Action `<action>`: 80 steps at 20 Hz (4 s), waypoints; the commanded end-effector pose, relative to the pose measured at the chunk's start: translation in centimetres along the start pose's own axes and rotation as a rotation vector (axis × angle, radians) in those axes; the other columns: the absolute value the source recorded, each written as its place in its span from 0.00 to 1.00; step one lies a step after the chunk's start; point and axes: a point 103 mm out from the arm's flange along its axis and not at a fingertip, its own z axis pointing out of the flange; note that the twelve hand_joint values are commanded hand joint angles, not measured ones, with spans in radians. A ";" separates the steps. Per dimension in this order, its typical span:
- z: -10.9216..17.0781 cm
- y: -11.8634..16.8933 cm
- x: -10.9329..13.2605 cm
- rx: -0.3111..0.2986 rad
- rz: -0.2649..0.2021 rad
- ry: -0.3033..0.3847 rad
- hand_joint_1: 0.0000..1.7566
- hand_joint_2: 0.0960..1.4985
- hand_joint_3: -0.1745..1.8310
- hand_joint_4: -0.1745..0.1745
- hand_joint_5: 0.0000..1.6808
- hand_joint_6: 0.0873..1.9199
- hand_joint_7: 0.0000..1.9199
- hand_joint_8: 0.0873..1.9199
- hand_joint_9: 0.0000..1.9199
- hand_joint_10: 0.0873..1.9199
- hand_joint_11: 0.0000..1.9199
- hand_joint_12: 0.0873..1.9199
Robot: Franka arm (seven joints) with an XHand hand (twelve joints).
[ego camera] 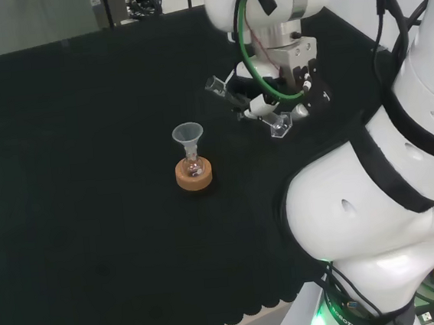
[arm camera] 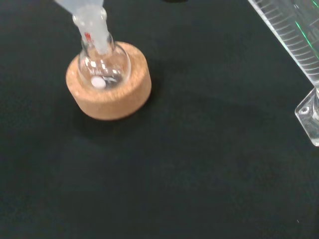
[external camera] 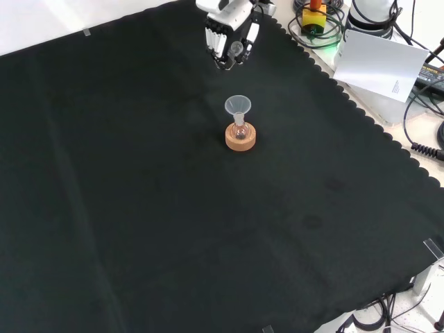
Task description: Pour the water from the graduated cylinder into the round-bottom flask.
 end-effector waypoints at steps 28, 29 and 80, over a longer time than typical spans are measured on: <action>0.2 2.8 2.1 0.388 0.114 -0.326 0.65 0.74 0.08 0.11 0.57 0.53 0.59 0.21 0.71 0.01 0.62 0.39; 0.1 2.9 2.1 0.394 0.116 -0.330 0.65 0.74 0.08 0.11 0.57 0.53 0.59 0.21 0.71 0.01 0.62 0.39; -1.3 3.5 3.4 0.523 0.184 -0.515 0.64 0.75 0.08 0.13 0.56 0.54 0.60 0.18 0.72 0.00 0.63 0.38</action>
